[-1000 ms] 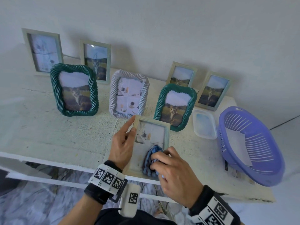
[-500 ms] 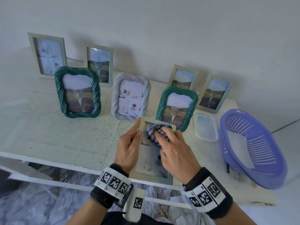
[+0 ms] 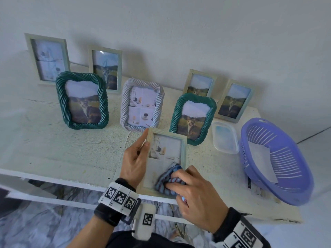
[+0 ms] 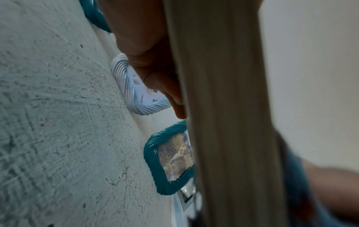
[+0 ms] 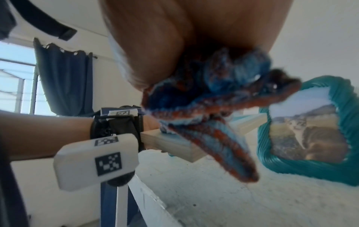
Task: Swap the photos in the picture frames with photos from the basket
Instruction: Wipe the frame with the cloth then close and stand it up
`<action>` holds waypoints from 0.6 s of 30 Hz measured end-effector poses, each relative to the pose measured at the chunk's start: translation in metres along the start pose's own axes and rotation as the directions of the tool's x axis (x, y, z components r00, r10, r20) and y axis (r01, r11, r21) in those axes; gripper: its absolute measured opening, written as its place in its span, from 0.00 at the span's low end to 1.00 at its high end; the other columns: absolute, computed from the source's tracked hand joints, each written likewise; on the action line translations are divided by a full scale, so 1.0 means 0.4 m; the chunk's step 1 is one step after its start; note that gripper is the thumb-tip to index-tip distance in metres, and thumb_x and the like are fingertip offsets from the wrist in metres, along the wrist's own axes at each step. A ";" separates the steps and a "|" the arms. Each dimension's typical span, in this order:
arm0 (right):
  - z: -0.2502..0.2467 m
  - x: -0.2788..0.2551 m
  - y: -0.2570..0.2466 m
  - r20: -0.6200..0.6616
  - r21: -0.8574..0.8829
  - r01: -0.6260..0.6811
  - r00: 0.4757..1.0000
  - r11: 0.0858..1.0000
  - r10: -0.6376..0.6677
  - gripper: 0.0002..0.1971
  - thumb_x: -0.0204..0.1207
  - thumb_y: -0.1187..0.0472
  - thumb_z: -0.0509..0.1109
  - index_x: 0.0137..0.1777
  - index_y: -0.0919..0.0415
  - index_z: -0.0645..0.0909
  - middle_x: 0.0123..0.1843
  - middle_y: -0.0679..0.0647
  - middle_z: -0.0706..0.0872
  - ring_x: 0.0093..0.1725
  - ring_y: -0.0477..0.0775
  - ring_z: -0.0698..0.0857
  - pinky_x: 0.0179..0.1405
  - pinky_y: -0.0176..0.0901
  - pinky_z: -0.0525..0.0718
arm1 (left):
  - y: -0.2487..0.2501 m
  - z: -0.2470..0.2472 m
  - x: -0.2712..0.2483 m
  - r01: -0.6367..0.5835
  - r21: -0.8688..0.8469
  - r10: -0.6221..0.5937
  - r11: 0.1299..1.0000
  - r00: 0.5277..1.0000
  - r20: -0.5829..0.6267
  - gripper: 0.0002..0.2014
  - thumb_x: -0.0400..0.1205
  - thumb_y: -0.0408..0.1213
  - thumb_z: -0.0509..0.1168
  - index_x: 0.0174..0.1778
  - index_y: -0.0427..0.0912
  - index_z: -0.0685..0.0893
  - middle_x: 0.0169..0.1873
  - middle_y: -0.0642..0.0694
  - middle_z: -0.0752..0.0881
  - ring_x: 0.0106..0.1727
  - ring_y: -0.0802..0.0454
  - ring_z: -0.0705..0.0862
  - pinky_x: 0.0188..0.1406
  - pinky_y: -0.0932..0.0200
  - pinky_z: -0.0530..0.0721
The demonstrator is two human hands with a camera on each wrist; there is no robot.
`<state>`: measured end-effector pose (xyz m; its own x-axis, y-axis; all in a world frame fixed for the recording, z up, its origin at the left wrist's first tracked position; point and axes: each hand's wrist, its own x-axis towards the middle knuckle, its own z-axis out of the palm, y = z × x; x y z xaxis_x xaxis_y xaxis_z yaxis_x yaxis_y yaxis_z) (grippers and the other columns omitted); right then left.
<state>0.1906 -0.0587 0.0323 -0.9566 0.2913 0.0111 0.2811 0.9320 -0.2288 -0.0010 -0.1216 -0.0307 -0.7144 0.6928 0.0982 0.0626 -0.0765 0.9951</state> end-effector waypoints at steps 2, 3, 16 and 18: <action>-0.010 -0.007 0.008 0.016 -0.080 0.003 1.000 0.997 -0.002 0.15 0.70 0.58 0.59 0.47 0.50 0.88 0.50 0.44 0.80 0.45 0.49 0.72 0.25 0.38 0.78 | -0.001 0.003 -0.003 0.016 0.021 -0.016 1.000 1.000 -0.004 0.20 0.89 0.32 0.57 0.76 0.54 0.73 0.24 0.48 0.61 0.23 0.56 0.59 0.21 0.67 0.60; -0.015 -0.007 0.011 0.023 -0.121 0.002 1.000 0.993 0.001 0.13 0.70 0.58 0.60 0.43 0.50 0.87 0.49 0.44 0.79 0.44 0.50 0.71 0.25 0.37 0.74 | -0.001 0.006 -0.006 0.025 0.023 -0.025 0.999 1.000 -0.003 0.21 0.89 0.30 0.57 0.77 0.51 0.73 0.24 0.49 0.60 0.23 0.57 0.58 0.20 0.67 0.59; 0.000 -0.013 0.164 -0.298 0.163 -0.397 0.853 0.903 0.428 0.20 0.73 0.66 0.63 0.66 0.59 0.82 0.63 0.54 0.78 0.54 0.56 0.75 0.54 0.43 0.76 | -0.001 0.000 -0.010 0.018 0.060 -0.015 0.998 0.999 -0.041 0.21 0.89 0.34 0.57 0.77 0.56 0.74 0.22 0.55 0.61 0.24 0.57 0.59 0.21 0.65 0.59; -0.012 -0.002 0.203 -0.299 0.131 -0.480 0.815 0.867 0.496 0.20 0.74 0.71 0.69 0.65 0.62 0.82 0.63 0.57 0.79 0.56 0.60 0.77 0.57 0.45 0.74 | -0.002 -0.007 -0.003 0.012 0.037 -0.010 0.999 0.999 -0.041 0.20 0.89 0.37 0.58 0.77 0.57 0.74 0.24 0.49 0.64 0.25 0.54 0.61 0.25 0.62 0.61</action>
<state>0.2146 0.0179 0.0182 -0.6172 0.7644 0.1861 0.6930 0.6402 -0.3315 -0.0021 -0.1241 -0.0316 -0.7429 0.6637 0.0877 0.0802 -0.0418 0.9959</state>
